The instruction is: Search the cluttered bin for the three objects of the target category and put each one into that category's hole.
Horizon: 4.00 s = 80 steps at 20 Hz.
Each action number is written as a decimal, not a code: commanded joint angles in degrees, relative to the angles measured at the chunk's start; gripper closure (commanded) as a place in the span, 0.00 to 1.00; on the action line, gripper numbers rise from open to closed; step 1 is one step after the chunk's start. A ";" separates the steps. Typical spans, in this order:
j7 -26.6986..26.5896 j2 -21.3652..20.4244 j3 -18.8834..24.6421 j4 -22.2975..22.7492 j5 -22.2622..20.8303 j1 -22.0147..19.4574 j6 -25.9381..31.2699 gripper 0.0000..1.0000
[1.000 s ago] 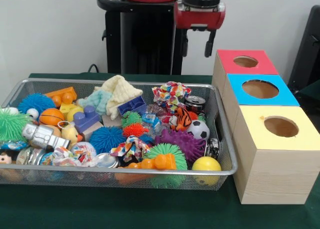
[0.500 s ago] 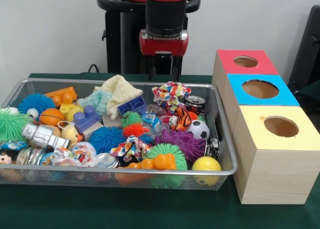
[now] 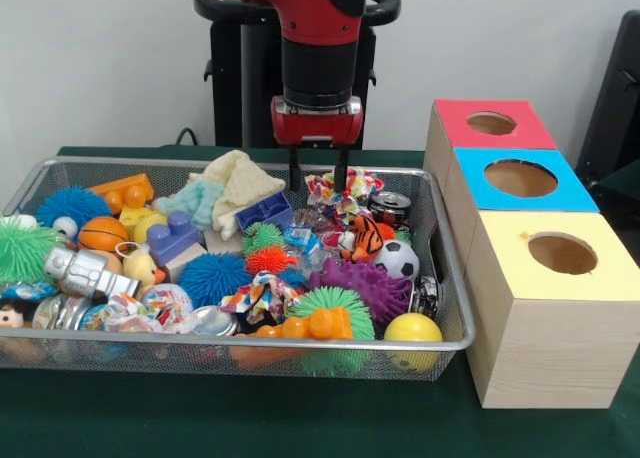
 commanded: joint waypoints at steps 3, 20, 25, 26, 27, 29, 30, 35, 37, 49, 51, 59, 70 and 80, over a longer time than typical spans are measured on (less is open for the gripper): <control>8.16 7.61 1.29 -3.05 -3.46 2.42 -10.49 0.00; 9.57 2.54 4.60 -4.73 3.51 -0.28 -3.72 0.00; 9.72 0.58 4.31 -5.19 5.90 1.46 -0.49 0.00; 9.71 0.37 4.46 -5.25 6.30 1.46 -0.25 0.00; 9.62 0.19 4.26 -5.56 6.75 1.70 0.54 0.00; 9.03 -0.18 3.71 -6.61 7.37 2.57 2.07 0.00; 8.65 -0.50 3.57 -7.13 7.74 2.87 3.32 0.00; 8.24 -2.54 1.67 -8.09 8.98 5.36 7.61 0.00; 7.75 -2.60 2.07 -8.98 9.39 5.32 9.44 0.00; 5.74 -2.42 3.43 -13.47 9.91 5.01 15.97 0.00; 6.51 -2.68 2.84 -13.56 10.29 5.18 16.51 0.00; 9.26 -5.42 -1.33 -14.97 12.50 5.95 21.41 0.00; 13.21 -2.16 -4.22 -16.93 16.01 5.66 19.62 0.00; 13.58 3.26 -5.22 -16.85 17.74 4.13 12.10 0.00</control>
